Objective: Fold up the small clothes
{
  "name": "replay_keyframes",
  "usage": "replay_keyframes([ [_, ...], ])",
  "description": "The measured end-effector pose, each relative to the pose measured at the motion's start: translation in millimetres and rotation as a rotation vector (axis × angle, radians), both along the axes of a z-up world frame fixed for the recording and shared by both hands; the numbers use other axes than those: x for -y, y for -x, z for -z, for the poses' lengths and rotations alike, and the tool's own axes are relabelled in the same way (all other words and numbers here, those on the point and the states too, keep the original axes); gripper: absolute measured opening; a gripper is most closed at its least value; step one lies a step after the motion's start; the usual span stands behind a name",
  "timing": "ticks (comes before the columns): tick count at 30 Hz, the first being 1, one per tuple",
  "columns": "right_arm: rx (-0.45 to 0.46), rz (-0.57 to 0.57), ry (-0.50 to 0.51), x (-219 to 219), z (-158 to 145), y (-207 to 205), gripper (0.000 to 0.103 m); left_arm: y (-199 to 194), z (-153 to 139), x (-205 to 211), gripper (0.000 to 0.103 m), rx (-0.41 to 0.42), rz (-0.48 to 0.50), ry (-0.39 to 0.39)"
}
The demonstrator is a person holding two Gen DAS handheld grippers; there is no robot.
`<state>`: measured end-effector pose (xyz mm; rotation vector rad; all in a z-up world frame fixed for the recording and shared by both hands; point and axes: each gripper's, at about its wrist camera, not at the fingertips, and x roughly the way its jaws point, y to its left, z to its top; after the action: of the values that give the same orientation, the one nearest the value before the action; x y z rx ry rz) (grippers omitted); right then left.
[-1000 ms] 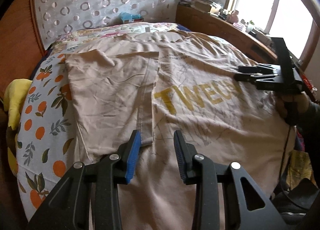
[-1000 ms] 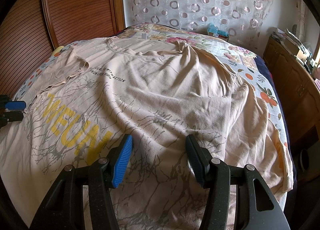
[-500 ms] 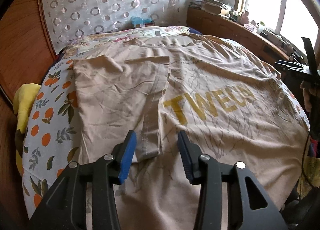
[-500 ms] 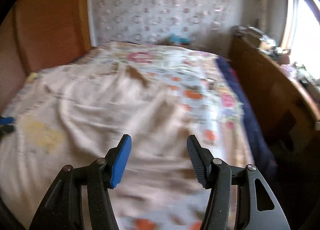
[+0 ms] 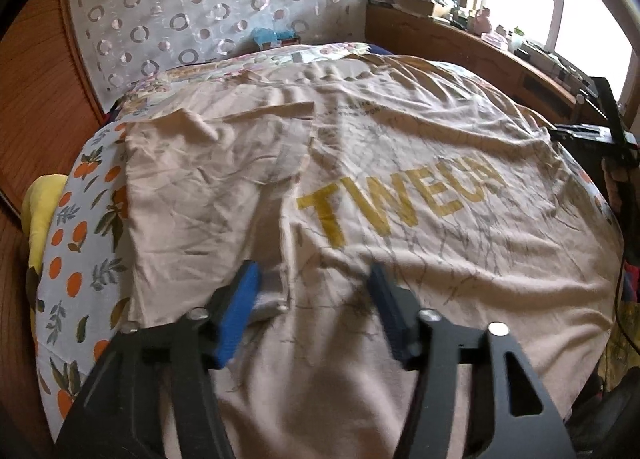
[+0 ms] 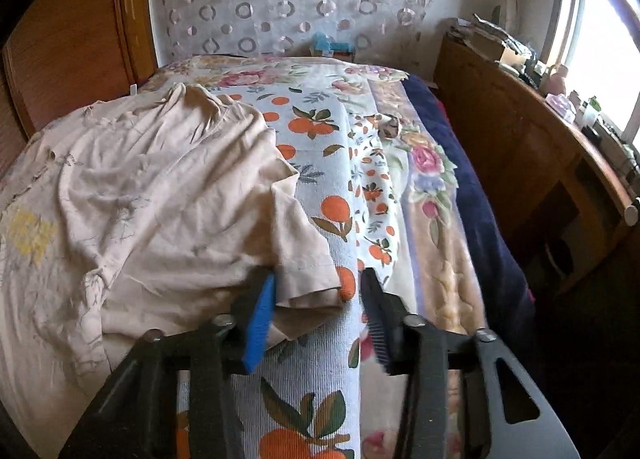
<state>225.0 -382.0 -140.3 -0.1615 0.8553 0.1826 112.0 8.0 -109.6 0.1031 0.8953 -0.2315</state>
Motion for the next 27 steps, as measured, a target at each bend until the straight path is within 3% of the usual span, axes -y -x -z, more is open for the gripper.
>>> replay_keyframes([
  [1, 0.001, -0.011, -0.002, -1.3, -0.5, -0.4, 0.020, 0.0, 1.0, 3.6, 0.076, -0.004, 0.011, -0.006],
  [4, 0.007, -0.032, 0.030, -4.8, -1.4, 1.6, 0.006, 0.5, 1.6, 8.5, 0.082, -0.006, 0.013, -0.011],
  [7, 0.032, -0.052, 0.017, -3.6, -8.8, 8.3, 0.004, 0.4, 1.8, 8.7, 0.084, -0.009, 0.018, -0.008],
  [11, 0.101, -0.098, -0.040, -9.6, -41.8, 22.3, 0.004, 0.7, 1.9, 8.9, 0.085, -0.009, 0.019, -0.011],
  [15, 0.182, -0.197, -0.073, -42.8, -85.1, 35.9, 0.004, 1.1, 1.6, 8.8, 0.086, -0.010, 0.020, -0.011],
  [19, 0.182, -0.325, -0.131, -92.3, -111.1, 35.5, 0.004, 0.9, 1.8, 9.1, 0.086, -0.010, 0.020, -0.010],
  [23, 0.145, -0.430, -0.162, -151.0, -106.6, 31.6, 0.004, 0.9, 1.8, 9.2, 0.086, -0.010, 0.021, -0.010],
  [27, 0.113, -0.437, -0.139, -182.8, -88.2, 19.1, 0.004, 0.9, 1.6, 9.5, 0.086, -0.011, 0.021, -0.010],
])
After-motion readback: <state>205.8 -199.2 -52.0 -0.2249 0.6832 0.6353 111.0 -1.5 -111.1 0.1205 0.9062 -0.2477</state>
